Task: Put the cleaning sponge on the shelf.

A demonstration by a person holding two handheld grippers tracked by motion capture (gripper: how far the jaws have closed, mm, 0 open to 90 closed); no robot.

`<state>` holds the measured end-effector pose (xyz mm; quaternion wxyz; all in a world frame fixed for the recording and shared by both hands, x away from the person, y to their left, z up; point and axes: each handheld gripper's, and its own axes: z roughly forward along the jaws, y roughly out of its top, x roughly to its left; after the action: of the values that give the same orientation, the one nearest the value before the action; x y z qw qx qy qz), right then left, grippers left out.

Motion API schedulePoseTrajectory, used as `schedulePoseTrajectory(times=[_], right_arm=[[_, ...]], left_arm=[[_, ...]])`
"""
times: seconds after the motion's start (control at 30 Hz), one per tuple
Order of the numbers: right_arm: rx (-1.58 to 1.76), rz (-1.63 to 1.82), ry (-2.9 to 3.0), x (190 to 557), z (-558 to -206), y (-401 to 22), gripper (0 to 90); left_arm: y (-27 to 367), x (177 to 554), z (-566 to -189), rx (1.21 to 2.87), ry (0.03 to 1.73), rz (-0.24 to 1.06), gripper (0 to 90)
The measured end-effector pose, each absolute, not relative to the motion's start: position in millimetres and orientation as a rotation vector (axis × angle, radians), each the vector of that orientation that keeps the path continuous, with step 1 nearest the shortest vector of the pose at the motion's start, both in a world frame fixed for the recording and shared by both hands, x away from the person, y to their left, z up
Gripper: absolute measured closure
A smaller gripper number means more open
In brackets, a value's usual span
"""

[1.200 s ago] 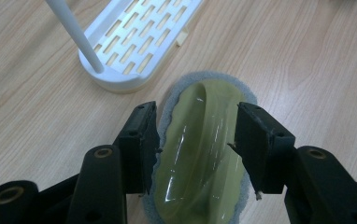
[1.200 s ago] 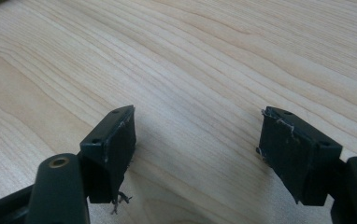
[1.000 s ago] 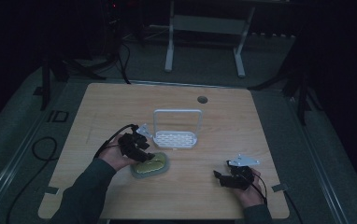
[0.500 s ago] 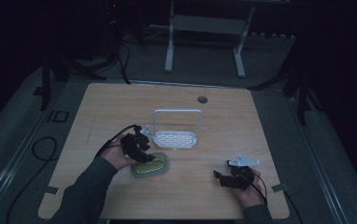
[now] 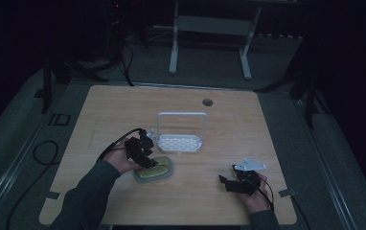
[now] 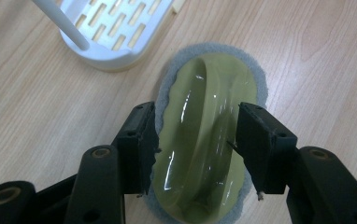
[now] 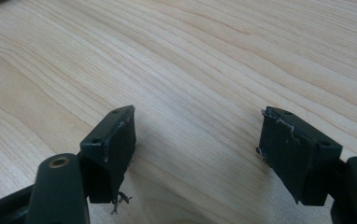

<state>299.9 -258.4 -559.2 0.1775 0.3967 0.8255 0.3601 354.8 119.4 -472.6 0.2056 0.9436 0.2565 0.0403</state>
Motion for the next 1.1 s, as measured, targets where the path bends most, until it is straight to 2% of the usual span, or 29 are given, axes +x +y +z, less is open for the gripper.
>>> schedulePoseTrajectory(times=[0.53, 0.8, 1.1], right_arm=[[1.123, 1.019, 2.336, 299.9, -559.2, -258.3, 26.7], [1.123, 1.019, 2.336, 299.9, -559.2, -258.4, 26.7], [1.123, 1.019, 2.336, 299.9, -559.2, -258.4, 26.7]], left_arm=[[109.5, 358.0, -471.6, 2.735, 0.676, 0.082, 51.7], [104.6, 358.1, -473.7, 2.777, 0.663, 0.054, 58.5], [97.6, 358.3, -476.5, 2.837, 0.654, 0.063, 61.2]])
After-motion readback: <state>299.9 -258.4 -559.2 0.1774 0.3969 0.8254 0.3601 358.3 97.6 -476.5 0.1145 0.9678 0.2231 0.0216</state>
